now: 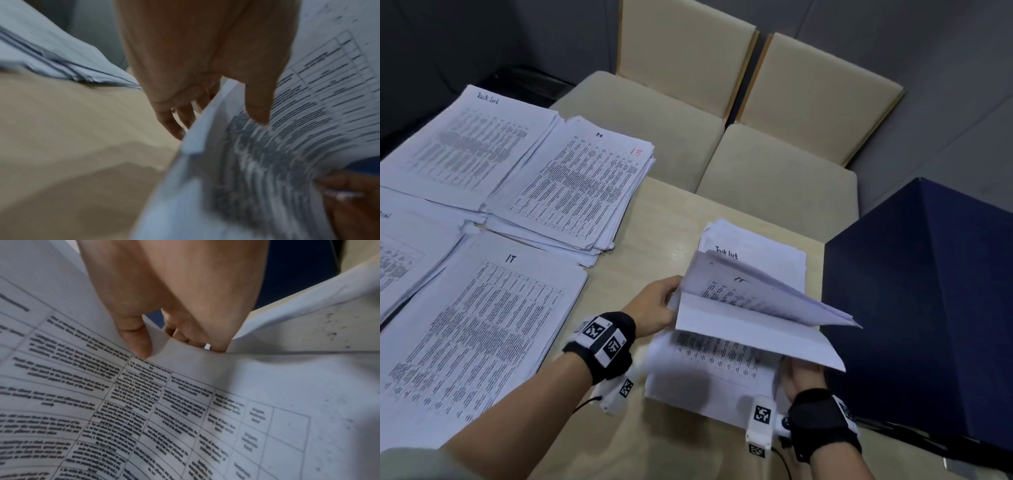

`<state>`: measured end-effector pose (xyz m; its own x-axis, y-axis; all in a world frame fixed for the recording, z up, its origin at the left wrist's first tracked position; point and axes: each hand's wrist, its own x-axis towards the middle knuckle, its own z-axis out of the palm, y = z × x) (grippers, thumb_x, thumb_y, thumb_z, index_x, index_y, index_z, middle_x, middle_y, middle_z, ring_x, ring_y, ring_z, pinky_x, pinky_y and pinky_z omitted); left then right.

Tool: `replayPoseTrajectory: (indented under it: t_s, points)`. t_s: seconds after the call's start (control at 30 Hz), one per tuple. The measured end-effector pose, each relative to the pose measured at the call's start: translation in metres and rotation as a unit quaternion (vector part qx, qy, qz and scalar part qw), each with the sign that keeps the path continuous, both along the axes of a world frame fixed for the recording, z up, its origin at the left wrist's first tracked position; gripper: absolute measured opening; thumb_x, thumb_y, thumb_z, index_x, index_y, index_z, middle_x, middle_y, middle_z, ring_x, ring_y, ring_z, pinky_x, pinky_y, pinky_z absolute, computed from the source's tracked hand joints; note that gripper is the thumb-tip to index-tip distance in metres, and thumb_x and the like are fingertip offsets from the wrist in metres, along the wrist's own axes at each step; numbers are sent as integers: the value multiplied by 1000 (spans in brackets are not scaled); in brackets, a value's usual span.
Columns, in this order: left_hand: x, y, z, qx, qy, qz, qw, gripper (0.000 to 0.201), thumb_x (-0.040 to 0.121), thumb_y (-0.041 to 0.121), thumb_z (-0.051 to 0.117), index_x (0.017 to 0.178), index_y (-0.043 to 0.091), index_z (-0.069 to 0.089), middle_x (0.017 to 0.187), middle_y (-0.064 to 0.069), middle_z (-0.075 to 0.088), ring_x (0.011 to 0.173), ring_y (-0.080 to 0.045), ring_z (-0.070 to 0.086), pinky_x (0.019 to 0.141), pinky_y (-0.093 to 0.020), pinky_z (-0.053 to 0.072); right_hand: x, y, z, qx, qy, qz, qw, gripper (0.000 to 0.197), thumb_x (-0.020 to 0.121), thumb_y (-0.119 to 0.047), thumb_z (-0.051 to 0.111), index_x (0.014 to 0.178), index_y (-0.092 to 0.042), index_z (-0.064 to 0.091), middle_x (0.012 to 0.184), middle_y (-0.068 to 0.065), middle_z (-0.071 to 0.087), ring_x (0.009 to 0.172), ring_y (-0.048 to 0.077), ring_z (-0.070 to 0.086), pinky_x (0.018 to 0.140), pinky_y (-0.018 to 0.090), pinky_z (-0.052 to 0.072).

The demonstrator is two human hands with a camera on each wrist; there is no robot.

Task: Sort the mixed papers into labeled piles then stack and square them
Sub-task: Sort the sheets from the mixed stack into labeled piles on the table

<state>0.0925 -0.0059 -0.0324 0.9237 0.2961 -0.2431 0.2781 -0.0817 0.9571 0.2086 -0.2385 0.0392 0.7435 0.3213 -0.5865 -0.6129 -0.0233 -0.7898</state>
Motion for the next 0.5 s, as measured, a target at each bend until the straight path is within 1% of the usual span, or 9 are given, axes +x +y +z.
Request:
replayPoseTrajectory:
  t_s: [0.03,0.07,0.13,0.17,0.2,0.27,0.3,0.4,0.5]
  points:
    - [5,-4,7,-10,-10,19,1000,36,87,22,71,122,24,63,119,8,69,111,-12,64,100,-46,50,-1,-2,-4,17,-38,-43,998,19,72,-26,87,81,-14,74,67,-9,73,77,15,67,54,17,53]
    - [11,-8,14,-10,-16,45,999,30,89,20,68,119,23,65,118,6,70,111,-11,64,99,-45,50,0,0,-7,18,-53,-68,996,15,90,-13,69,104,-15,69,85,-3,76,87,19,67,59,20,55]
    - [24,-17,35,2,-42,97,994,19,94,22,62,112,24,67,110,5,71,105,-12,65,96,-42,52,2,8,-3,-39,-100,-26,994,37,98,-9,56,133,-18,53,125,1,66,113,19,62,85,25,53]
    - [30,-21,50,16,-58,128,990,14,96,27,59,107,25,67,104,4,72,99,-14,67,91,-41,53,4,13,4,-57,-142,1,988,41,99,-11,56,138,-19,50,134,-1,60,122,15,58,96,26,48]
    - [37,-24,66,32,-72,163,983,17,97,33,57,104,23,67,98,0,72,93,-21,68,86,-43,55,7,17,14,-67,-193,15,979,39,99,-11,57,136,-19,52,133,-5,61,122,11,59,101,28,46]
    - [47,-28,97,39,-115,217,969,24,96,40,53,101,19,65,92,-11,71,87,-33,67,78,-50,56,11,27,41,-74,-289,-12,954,28,99,-11,57,125,-22,59,116,-11,69,108,1,64,99,29,50]
    - [49,-30,114,25,-145,232,961,22,95,40,53,99,21,64,92,-12,71,86,-34,67,77,-52,56,14,30,53,-75,-332,-39,940,25,99,-12,57,121,-23,59,110,-13,69,102,-4,64,94,24,51]
    - [54,-36,148,-26,-228,237,944,16,96,34,58,103,20,62,98,-5,72,90,-26,69,80,-50,57,17,36,77,-51,-412,-114,903,20,99,-13,57,117,-21,54,105,-15,65,95,-8,62,83,12,47]
    - [52,-42,145,-8,-224,262,938,33,87,26,72,109,16,49,103,-1,64,94,-16,65,82,-34,57,14,33,64,-57,-397,-132,907,39,97,-9,58,134,-16,47,114,-11,63,99,-5,62,87,11,48]
